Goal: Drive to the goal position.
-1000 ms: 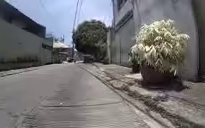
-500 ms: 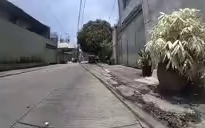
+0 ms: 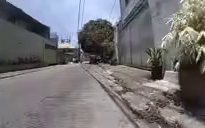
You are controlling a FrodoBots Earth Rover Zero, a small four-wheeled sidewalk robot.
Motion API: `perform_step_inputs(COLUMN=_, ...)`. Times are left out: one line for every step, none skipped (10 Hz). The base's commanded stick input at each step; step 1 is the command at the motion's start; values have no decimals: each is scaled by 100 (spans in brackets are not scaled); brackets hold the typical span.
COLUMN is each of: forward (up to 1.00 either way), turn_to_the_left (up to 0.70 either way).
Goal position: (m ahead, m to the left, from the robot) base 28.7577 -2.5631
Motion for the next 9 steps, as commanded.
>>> perform_step_inputs(forward=100, turn_to_the_left=0)
perform_step_inputs(forward=100, turn_to_the_left=0)
perform_step_inputs(forward=100, turn_to_the_left=0)
perform_step_inputs(forward=100, turn_to_the_left=6)
perform_step_inputs(forward=100, turn_to_the_left=33)
perform_step_inputs(forward=100, turn_to_the_left=28)
perform_step_inputs(forward=100, turn_to_the_left=17)
perform_step_inputs(forward=100, turn_to_the_left=5)
perform_step_inputs(forward=100, turn_to_the_left=0)
